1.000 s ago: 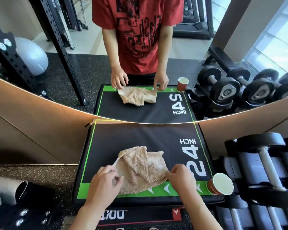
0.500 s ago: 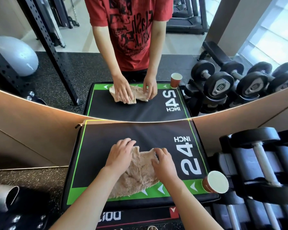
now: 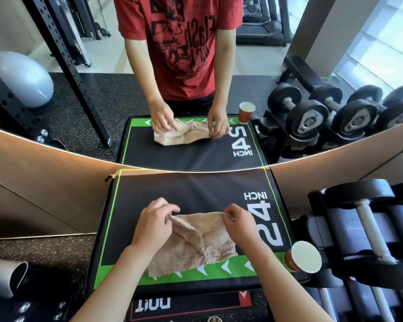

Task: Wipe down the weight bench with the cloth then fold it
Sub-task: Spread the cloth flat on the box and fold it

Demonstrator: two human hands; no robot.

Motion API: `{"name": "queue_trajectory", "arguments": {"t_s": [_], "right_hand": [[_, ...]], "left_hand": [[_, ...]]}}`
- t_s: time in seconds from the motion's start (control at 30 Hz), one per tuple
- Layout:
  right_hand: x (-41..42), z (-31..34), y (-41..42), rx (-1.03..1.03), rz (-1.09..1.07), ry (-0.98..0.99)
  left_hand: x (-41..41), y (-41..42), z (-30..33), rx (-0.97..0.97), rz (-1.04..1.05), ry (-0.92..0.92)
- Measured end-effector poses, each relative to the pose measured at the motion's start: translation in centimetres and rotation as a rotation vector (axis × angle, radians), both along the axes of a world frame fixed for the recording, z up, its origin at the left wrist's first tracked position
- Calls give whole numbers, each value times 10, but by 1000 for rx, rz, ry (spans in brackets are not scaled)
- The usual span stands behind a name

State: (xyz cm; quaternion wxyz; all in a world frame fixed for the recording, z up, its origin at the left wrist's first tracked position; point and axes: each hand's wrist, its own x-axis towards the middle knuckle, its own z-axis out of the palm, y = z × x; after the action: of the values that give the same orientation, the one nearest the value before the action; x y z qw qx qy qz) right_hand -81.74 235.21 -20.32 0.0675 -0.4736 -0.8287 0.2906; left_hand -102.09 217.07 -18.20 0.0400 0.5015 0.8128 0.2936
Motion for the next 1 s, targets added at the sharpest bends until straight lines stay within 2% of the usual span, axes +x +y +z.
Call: {"name": "queue_trajectory", "arguments": {"t_s": [0.2, 0.5, 0.7, 0.83, 1.0], "right_hand": [[0, 7, 8, -89, -68, 39], [0, 2, -2, -130, -216, 106], [20, 12, -20, -199, -271, 26], [47, 11, -42, -201, -268, -54], [62, 11, -54, -215, -257, 4]], "left_hand": [[1, -57, 5, 25, 113, -135], [18, -108, -26, -248, 85, -168], [27, -98, -11, -103, 361, -352], [41, -97, -12, -199, 270, -302], [51, -104, -27, -183, 240, -315]]}}
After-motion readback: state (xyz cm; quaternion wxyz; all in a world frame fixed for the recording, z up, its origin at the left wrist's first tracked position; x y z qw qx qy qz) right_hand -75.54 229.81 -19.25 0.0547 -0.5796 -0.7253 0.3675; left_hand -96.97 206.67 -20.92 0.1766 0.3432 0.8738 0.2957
